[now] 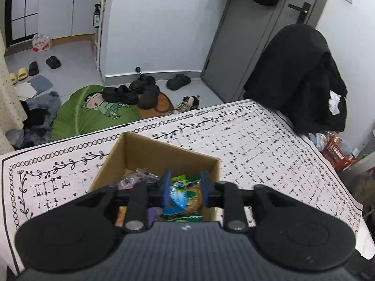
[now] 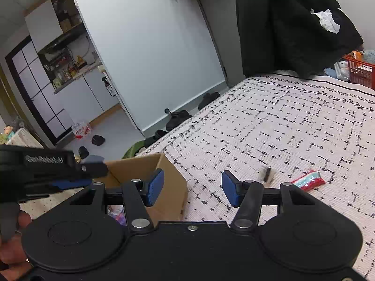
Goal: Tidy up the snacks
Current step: 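Carry both packs over the box and open both tools to drop them, then move both open tools back to the clear stick snack and red bar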
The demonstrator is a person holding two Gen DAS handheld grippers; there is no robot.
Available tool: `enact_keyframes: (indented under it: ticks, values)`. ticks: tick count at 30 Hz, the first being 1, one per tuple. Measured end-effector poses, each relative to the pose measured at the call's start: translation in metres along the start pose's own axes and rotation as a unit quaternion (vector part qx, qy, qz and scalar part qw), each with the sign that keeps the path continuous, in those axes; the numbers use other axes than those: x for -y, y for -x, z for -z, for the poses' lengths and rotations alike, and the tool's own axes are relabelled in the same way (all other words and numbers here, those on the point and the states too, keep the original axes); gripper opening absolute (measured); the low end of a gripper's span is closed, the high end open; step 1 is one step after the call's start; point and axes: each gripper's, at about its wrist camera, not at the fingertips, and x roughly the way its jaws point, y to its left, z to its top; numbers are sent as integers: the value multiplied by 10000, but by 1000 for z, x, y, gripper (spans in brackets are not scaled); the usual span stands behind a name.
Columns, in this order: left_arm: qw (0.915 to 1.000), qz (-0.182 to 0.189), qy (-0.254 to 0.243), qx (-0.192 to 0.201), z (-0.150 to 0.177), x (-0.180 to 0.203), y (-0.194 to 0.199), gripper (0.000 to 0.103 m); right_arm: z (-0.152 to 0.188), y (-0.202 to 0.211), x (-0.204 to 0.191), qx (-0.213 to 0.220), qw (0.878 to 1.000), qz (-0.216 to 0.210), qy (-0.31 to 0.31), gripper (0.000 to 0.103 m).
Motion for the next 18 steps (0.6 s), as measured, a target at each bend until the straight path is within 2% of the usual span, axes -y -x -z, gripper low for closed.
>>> enact_keyframes:
  ticks: [2,3,5,8,12,14,18]
  values:
    - [10000,-40,-47,67,2,3,3,54,0,1,2,-50,10000,25,-18,54]
    - [9999,-85,-72,88,3,4,4,60,1,2,3,-64,10000,46,-29,55]
    - [9998,-125,-106,66,3,7,4,78,0,4,6,-75,9999,86,-43,55]
    - [9997,-214,-140,-40,4,10,5,89,0,10,11,-57,9999,151,-50,57]
    - [9994,-270,-226,-46,5,14,9,93,-3,15,20,-16,9997,223,-91,61]
    - [9992,-314,-260,-5,5,15,11,101,-4,17,25,-8,9996,251,-94,63]
    - [9991,-357,-209,114,2,14,16,103,-4,20,34,2,9992,370,-120,67]
